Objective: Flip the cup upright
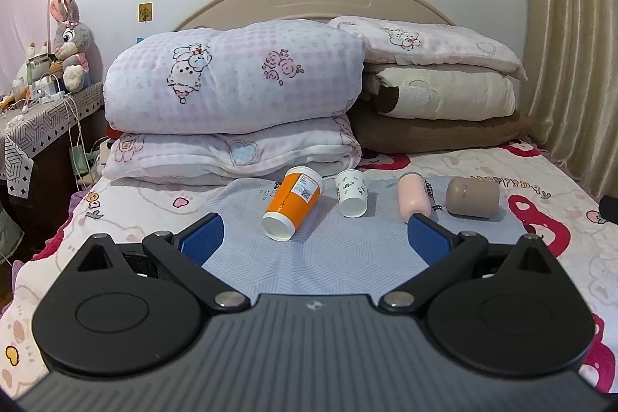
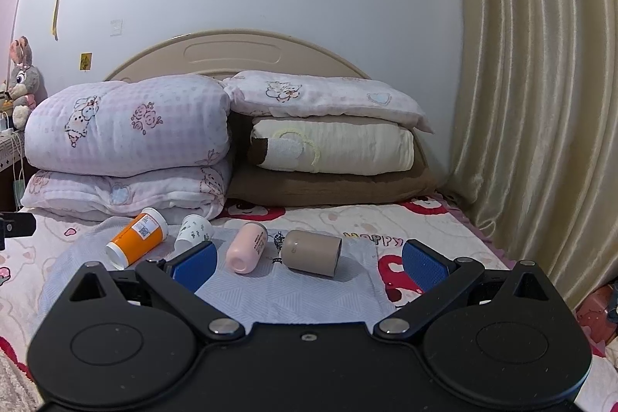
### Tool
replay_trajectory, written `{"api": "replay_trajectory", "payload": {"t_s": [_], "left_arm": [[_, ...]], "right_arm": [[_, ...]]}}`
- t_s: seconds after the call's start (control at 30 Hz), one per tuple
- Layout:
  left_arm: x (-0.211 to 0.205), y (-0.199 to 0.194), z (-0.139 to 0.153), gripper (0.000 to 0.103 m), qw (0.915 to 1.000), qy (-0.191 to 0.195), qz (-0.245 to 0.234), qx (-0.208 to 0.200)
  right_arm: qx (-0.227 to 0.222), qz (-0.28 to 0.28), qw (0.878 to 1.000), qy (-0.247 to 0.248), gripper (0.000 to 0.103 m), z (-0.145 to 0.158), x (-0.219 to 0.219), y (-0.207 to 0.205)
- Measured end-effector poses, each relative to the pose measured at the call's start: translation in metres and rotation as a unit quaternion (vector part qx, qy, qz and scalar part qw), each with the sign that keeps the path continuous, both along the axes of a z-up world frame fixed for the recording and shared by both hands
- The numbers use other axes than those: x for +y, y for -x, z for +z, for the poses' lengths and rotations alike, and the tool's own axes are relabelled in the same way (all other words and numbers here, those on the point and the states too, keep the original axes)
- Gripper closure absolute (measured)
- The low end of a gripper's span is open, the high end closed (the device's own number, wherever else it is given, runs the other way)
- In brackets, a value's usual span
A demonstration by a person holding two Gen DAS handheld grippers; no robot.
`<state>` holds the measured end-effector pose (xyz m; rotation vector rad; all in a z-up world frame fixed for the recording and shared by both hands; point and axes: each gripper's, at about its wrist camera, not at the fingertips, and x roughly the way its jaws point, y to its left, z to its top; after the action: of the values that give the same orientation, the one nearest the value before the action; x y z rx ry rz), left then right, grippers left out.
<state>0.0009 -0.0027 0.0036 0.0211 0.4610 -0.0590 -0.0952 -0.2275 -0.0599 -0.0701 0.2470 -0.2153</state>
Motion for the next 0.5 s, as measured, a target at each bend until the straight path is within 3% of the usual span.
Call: {"api": "replay_trajectory", "payload": {"t_s": [0.5], "left_arm": [[0.0026,0.0035,-0.0005,0.0,1.0,0.008,-0.002,0.003]], "right_arm": [[0.007,0.003,1.0,0.0,0.0,0.0005,0.0021,0.0006]]}}
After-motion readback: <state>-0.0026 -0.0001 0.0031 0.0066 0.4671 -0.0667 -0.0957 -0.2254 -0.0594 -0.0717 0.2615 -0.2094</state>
